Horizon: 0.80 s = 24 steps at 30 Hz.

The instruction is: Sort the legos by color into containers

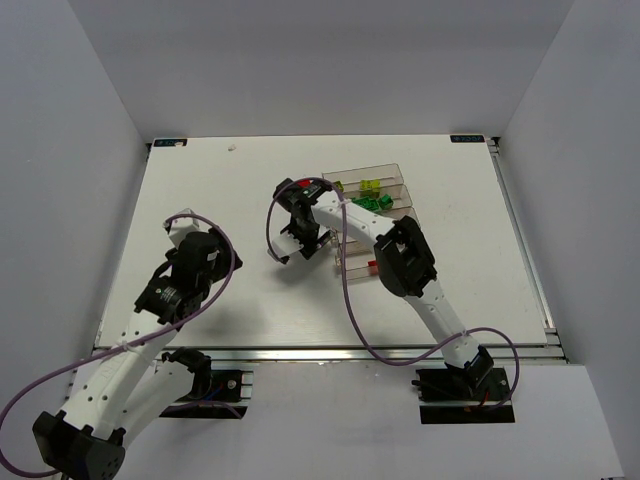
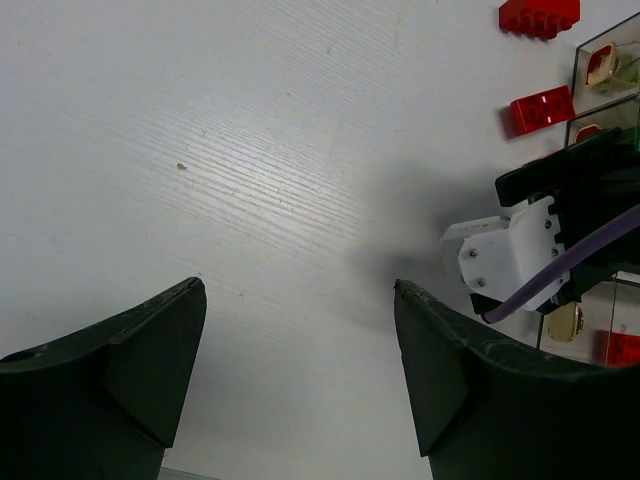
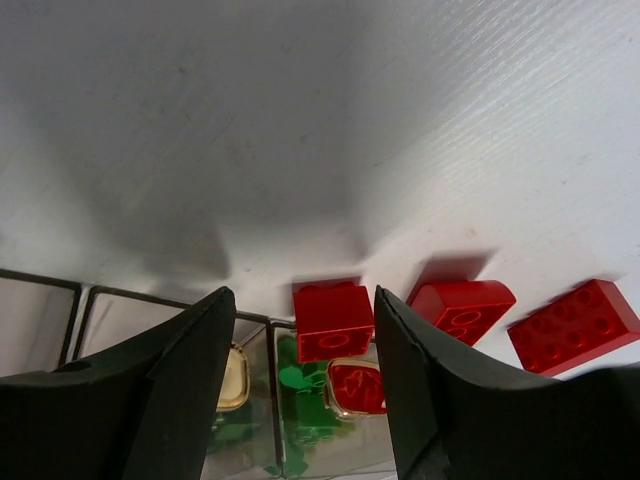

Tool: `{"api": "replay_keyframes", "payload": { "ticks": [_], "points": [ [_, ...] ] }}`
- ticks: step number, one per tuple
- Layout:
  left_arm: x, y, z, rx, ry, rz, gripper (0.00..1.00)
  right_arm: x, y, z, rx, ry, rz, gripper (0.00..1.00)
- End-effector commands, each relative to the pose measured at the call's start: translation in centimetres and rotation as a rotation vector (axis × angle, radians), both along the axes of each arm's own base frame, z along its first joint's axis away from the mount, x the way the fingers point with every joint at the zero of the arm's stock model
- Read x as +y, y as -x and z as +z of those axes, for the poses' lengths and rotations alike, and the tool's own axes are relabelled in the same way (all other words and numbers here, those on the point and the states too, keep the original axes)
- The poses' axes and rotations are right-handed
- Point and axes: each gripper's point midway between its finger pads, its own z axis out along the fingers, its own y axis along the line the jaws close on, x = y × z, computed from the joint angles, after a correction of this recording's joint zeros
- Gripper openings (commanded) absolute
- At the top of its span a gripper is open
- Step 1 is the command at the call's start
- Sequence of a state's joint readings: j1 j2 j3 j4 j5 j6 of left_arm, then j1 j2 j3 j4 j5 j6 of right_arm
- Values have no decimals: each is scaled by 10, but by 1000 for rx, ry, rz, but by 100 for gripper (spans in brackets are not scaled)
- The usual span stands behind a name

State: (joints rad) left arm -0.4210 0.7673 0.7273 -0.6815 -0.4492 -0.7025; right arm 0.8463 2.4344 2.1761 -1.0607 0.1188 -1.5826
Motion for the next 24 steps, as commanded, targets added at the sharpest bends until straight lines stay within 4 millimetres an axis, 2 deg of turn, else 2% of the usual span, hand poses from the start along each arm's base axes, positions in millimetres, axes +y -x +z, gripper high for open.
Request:
{"api": "replay_keyframes", "payload": {
  "ticks": [1, 8, 14, 20, 21, 24],
  "points": [
    [6, 3, 1, -8, -2, 25, 85, -2, -16, 6, -79, 42, 22, 63],
    [7, 5, 3, -12, 8, 33, 85, -5, -23, -5, -116, 94, 27, 62],
    [9, 7, 5, -20, 12, 43, 85, -9, -23, -10, -119, 127, 31, 55],
    [9, 6, 7, -22, 11, 46, 85, -10, -21, -11, -108, 130, 37, 39],
    [9, 6, 8, -24, 11, 47, 85, -9, -19, -9, -101, 124, 38, 30],
    [9, 6, 10, -28, 13, 49, 85, -1, -12, 2, -73, 61, 43, 15]
  ]
}}
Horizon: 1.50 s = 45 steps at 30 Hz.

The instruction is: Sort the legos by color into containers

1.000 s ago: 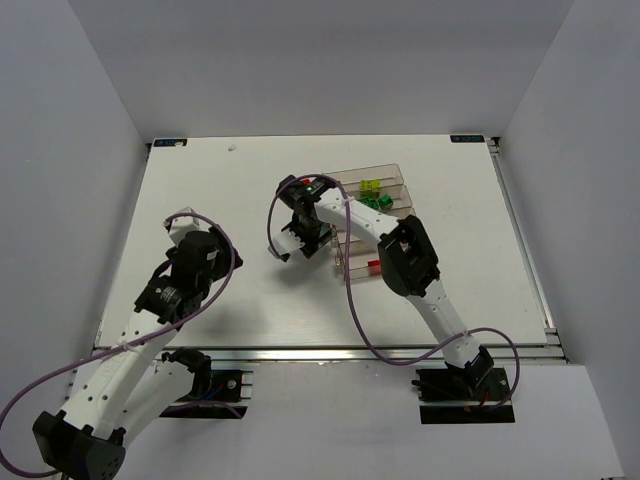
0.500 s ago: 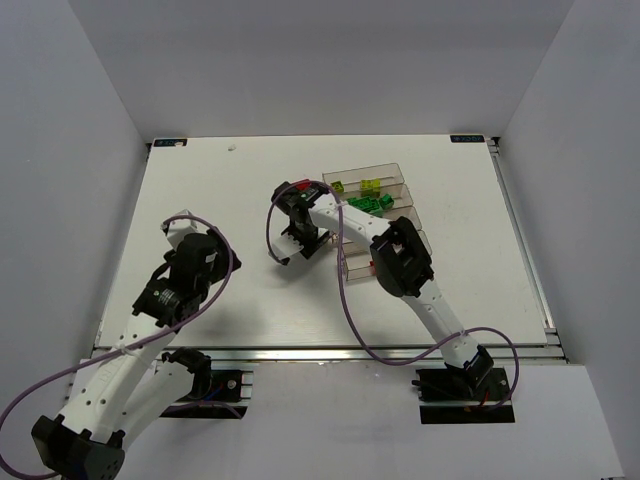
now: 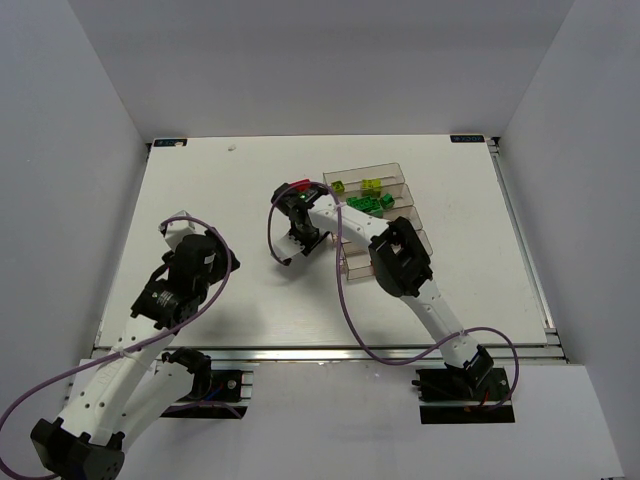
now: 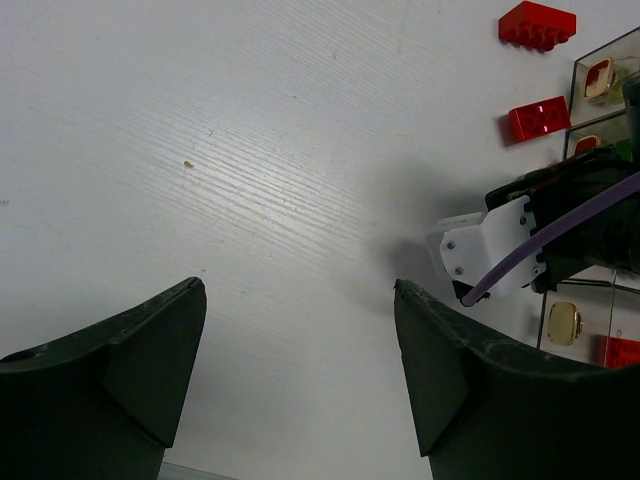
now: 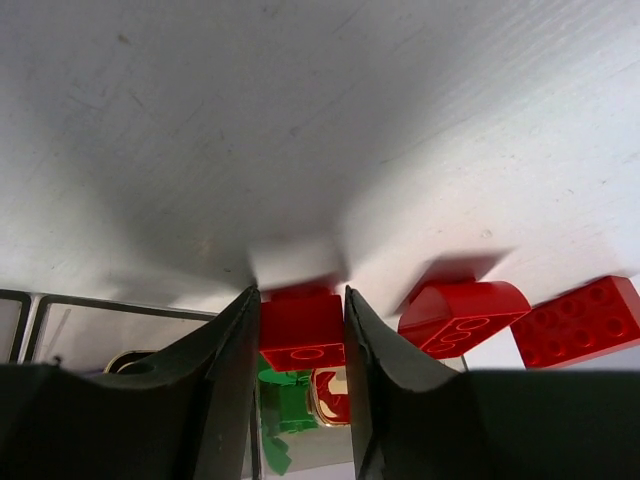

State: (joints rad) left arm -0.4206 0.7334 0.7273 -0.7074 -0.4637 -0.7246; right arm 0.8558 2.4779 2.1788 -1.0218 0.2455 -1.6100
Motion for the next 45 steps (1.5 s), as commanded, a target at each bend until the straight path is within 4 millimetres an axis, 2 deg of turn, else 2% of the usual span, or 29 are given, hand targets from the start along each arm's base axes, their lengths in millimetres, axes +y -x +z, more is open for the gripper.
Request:
{"api": "replay_keyframes", "payload": {
  "ticks": [1, 11, 16, 17, 21, 25, 26, 27, 28, 29, 31, 32, 33, 34, 35, 36, 38, 39, 40, 41, 42, 43, 45],
  "points": [
    [5, 0, 6, -16, 2, 26, 85, 7, 8, 16, 32, -44, 35, 14],
    [0, -9, 16, -38, 17, 24, 85, 57, 72, 91, 251, -419, 2, 2],
    [-3, -12, 18, -39, 22, 22, 85, 63, 93, 126, 356, -561, -114, 0],
    [-4, -13, 19, -44, 29, 18, 85, 62, 98, 138, 389, -602, -131, 0],
    [-18, -22, 18, -47, 59, -33, 85, 41, 110, 163, 506, -663, -267, 0],
    [-39, -35, 13, -33, 89, -117, 85, -3, 115, 174, 617, -700, -448, 0],
    [-49, -40, 10, -23, 104, -149, 85, -18, 109, 176, 644, -723, -513, 0],
    [-54, -43, 9, -21, 112, -168, 85, -28, 110, 184, 647, -744, -534, 0],
    [-58, -46, 8, -16, 109, -189, 85, -38, 109, 184, 656, -749, -566, 0],
    [-67, -51, 12, -26, 128, -221, 85, -56, 107, 172, 681, -735, -632, 0],
    [-76, -60, 2, 7, 120, -256, 85, -74, 107, 170, 683, -745, -684, 0],
    [-81, -67, 9, -8, 127, -274, 85, -88, 105, 159, 706, -747, -742, 0],
    [-88, -72, -2, 30, 128, -297, 85, -94, 106, 156, 720, -750, -775, 0],
    [-92, -76, -3, 37, 123, -314, 85, -101, 106, 155, 723, -758, -793, 0],
    [-97, -83, 4, 22, 127, -326, 85, -109, 106, 145, 735, -755, -826, 0],
    [-102, -88, -6, 51, 124, -342, 85, -113, 105, 141, 737, -758, -845, 1],
    [-108, -98, -7, 54, 110, -369, 85, -118, 102, 136, 724, -770, -856, 2],
    [-113, -104, -2, 45, 111, -387, 85, -120, 105, 129, 734, -760, -870, 4],
    [-117, -110, -11, 71, 90, -411, 86, -121, 105, 124, 740, -753, -878, 5],
    [-121, -114, -12, 72, 84, -430, 86, -122, 105, 121, 744, -749, -884, 6],
    [-126, -122, -7, 64, 82, -448, 87, -122, 105, 114, 758, -737, -892, 8],
    [-132, -125, -18, 94, 69, -488, 87, -123, 105, 110, 756, -731, -901, 9],
    [-138, -137, -15, 88, 54, -513, 87, -123, 96, 102, 735, -745, -915, 18]
  ]
}}
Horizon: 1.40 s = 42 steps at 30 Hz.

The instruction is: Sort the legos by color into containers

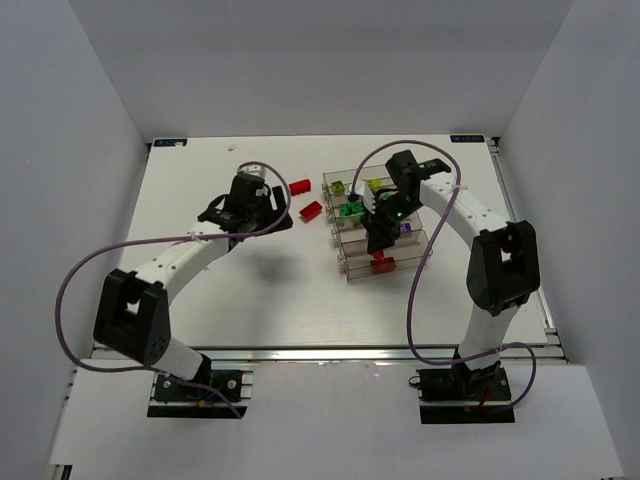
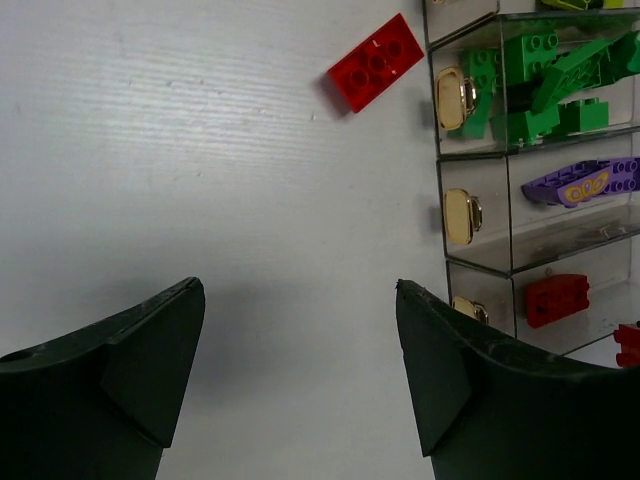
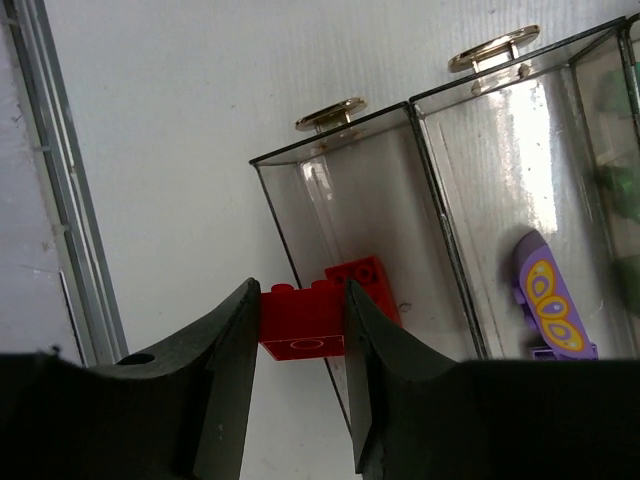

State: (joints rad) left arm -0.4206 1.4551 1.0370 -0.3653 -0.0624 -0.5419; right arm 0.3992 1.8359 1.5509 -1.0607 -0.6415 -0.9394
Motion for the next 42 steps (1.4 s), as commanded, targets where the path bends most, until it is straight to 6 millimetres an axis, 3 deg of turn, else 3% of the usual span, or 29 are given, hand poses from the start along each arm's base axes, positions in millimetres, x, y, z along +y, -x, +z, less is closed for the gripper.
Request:
{"api": "replay_keyframes", "payload": {
  "ticks": [1, 6, 8, 13, 18, 19, 24, 27, 32, 33, 38, 42],
  "points": [
    [-22, -19, 14, -46, 11, -140, 87, 6, -15, 0, -40, -45, -38, 22],
    [-37, -33, 11, -54, -1, -231, 87, 2, -29, -9, -70, -28, -51, 45],
    [-41, -37, 2, -37, -3, -253, 87, 1, -31, -12, -71, -25, -56, 50],
    [-54, -50, 0, -52, -4, -319, 87, -3, -36, -7, -77, -46, -76, 69],
    [-67, -65, -2, -77, -16, -404, 86, -6, -37, 16, -107, -105, -96, 65],
    [-67, -68, -13, -66, -45, -434, 84, -8, -38, 23, -110, -132, -105, 64],
    [-76, -74, -30, -90, -121, -617, 81, -15, -40, 55, -179, -222, -120, 59],
    [-72, -78, -42, -120, -196, -691, 81, -21, -38, 65, -194, -252, -127, 59],
    [-64, -105, -48, -202, -320, -688, 81, -27, -35, 75, -205, -282, -143, 61],
    [-63, -109, -58, -191, -335, -691, 81, -28, -35, 78, -212, -287, -145, 61],
    [-68, -134, -63, -226, -366, -666, 79, -34, -35, 86, -223, -300, -165, 61],
    [-75, -139, -76, -217, -362, -678, 77, -43, -39, 95, -255, -299, -188, 62]
  ]
}}
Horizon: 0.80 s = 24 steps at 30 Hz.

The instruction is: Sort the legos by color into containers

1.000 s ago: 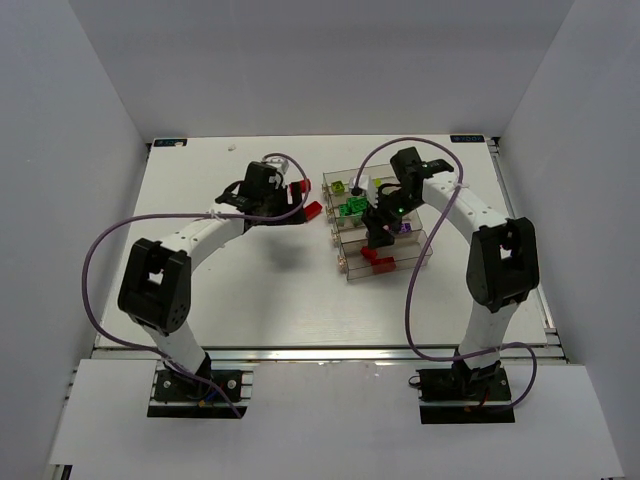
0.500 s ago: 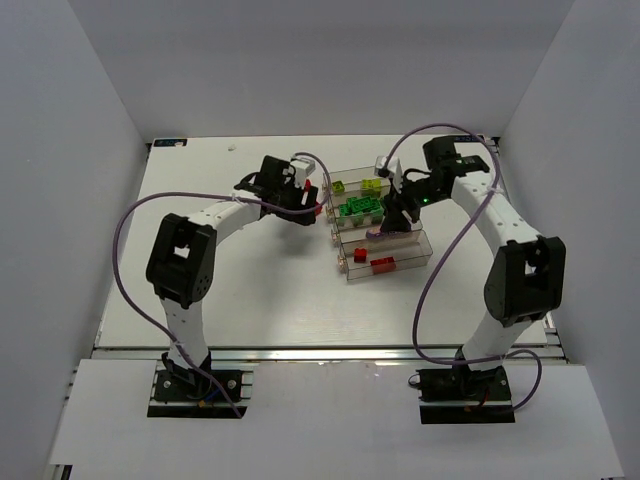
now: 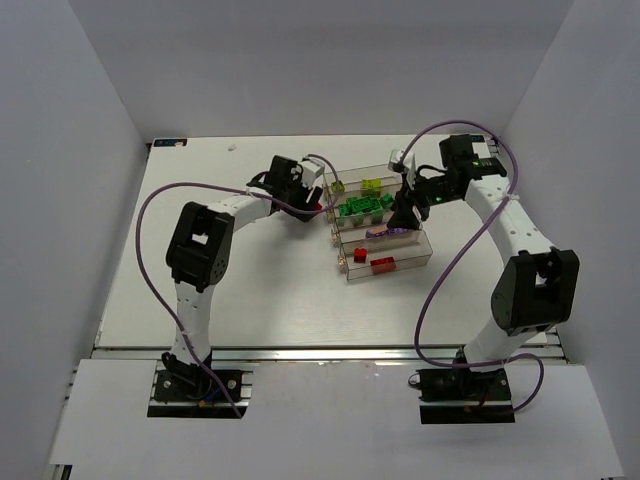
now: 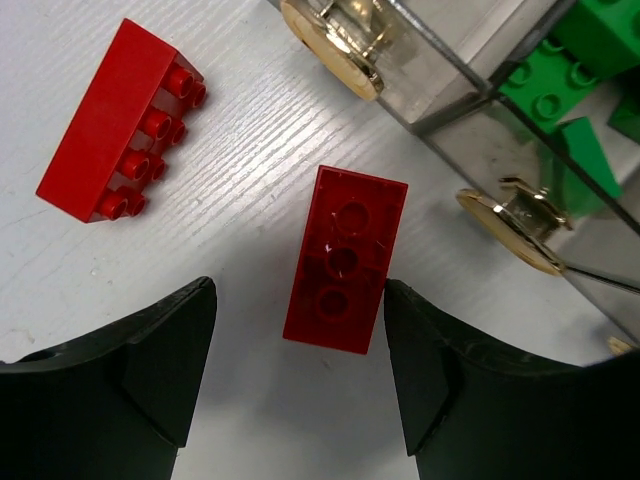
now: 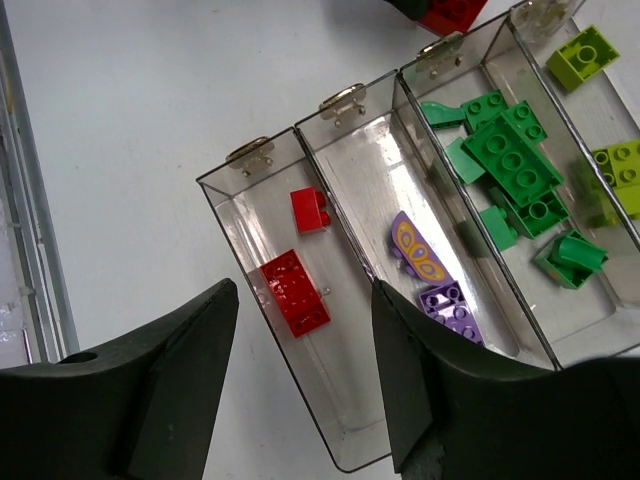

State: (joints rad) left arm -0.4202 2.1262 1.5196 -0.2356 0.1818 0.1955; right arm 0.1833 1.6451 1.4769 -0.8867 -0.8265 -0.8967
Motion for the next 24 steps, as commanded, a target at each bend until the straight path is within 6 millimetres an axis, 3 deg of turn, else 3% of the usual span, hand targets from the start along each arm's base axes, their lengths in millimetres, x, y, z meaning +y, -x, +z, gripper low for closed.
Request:
{"api": "replay_keyframes", "payload": {
  "ticks": [1, 5, 10, 13, 15, 16, 18, 19, 22, 23, 24],
  "points": [
    [-8, -18, 13, -73, 1, -13, 77, -7, -1, 29, -69, -43, -16, 62],
    [-11, -22, 4, -72, -12, -6, 71, -15, -4, 36, -81, -50, -35, 62],
    [-19, -24, 7, -108, -29, 0, 61, -18, -4, 37, -71, -64, -45, 61],
    [-16, -22, 16, -142, -27, 25, 40, -17, -2, 36, -60, -75, -47, 60],
    [-11, -24, 36, -190, -10, 67, 23, -17, -1, 37, -62, -79, -51, 60],
    [-6, -17, 34, -184, -16, 78, 21, -17, -2, 36, -65, -79, -53, 59],
    [0, -13, 56, -209, 5, 107, 16, -20, -3, 31, -52, -63, -79, 54],
    [3, -8, 57, -195, 4, 113, 15, -21, -5, 28, -47, -54, -97, 51],
    [15, 6, 77, -172, 9, 168, 9, -26, -13, 22, -43, -31, -153, 31],
    [15, 15, 77, -154, 22, 161, 8, -26, -16, 21, -51, -27, -159, 17],
    [9, 23, 99, -171, 90, 144, 7, -28, -18, 18, -31, -19, -195, 9]
  ]
}}
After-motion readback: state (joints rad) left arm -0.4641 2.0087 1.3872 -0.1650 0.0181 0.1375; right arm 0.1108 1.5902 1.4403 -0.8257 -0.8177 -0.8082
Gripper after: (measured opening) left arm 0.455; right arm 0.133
